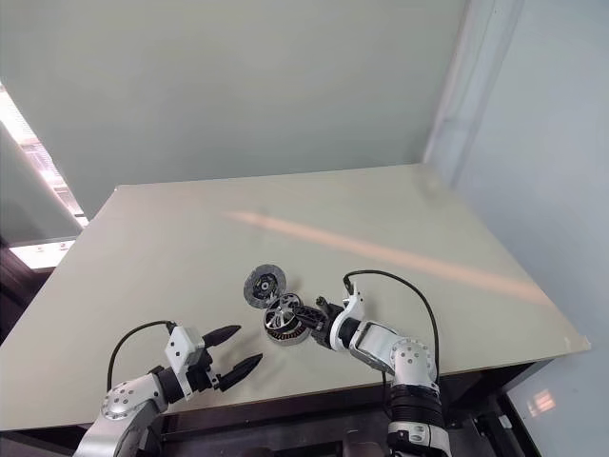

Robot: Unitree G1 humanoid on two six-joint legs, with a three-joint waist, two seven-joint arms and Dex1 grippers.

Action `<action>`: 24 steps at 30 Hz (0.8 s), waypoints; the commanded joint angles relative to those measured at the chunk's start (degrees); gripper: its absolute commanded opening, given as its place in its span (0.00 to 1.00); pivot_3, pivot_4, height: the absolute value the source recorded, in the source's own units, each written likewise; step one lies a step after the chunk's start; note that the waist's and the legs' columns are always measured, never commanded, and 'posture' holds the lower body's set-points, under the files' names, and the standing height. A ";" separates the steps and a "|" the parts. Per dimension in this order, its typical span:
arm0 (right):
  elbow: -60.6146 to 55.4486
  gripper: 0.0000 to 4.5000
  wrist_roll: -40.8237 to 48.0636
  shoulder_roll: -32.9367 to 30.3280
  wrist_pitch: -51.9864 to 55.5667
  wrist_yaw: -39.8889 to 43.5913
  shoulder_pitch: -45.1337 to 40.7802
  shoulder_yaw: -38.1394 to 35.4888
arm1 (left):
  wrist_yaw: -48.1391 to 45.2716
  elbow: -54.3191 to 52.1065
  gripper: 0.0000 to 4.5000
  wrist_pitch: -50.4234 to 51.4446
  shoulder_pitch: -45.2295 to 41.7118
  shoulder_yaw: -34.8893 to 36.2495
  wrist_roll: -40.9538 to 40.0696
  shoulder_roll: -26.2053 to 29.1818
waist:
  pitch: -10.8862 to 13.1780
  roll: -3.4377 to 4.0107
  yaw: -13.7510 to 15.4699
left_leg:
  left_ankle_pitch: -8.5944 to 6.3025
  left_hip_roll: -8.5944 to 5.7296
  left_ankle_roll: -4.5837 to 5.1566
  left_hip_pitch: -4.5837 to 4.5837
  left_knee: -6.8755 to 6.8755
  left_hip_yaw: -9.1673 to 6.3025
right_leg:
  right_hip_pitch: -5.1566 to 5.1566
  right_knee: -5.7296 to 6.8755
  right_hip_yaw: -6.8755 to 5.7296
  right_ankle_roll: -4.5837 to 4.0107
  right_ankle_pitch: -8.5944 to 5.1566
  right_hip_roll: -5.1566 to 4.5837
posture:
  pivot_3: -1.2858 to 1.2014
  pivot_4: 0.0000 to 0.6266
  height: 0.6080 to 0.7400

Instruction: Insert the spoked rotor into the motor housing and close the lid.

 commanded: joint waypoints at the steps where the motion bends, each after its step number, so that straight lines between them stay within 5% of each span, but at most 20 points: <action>1: -1.07 0.09 0.17 4.82 0.04 0.42 3.12 2.02 | -0.14 -0.61 1.00 -1.23 -1.02 0.37 0.01 -0.15 | 0.00 0.00 0.00 | 0.00 0.00 0.00 0.00 0.00 0.00 | 0.00 0.00 0.00 0.00 0.00 0.00 | 0.52 0.00 1.00; 12: -1.13 0.09 -2.53 4.44 -2.63 0.51 3.09 3.76 | -0.34 -0.02 1.00 -1.51 -1.54 0.12 0.15 -0.39 | 0.00 0.00 -0.02 | 0.00 0.00 0.00 0.00 0.01 0.00 | 0.01 0.00 0.00 0.00 0.00 0.00 | 0.52 0.00 1.00; 23: -4.45 0.91 -1.65 3.05 -1.62 1.00 3.43 3.65 | -0.41 0.34 1.00 -1.81 -1.70 -0.26 0.30 -0.80 | -0.01 -0.01 0.04 | 0.00 0.00 0.00 0.03 0.03 -0.01 | 0.05 0.01 0.00 0.00 0.00 0.00 | 0.52 0.00 1.00; 24: -5.74 0.91 -1.16 2.53 -1.05 1.00 3.52 3.54 | -0.46 0.29 1.00 -1.82 -1.65 -0.27 0.30 -0.81 | -0.01 -0.01 0.06 | 0.00 0.00 0.00 0.04 0.04 -0.02 | 0.07 0.01 -0.01 0.00 0.00 0.00 | 0.52 0.00 1.00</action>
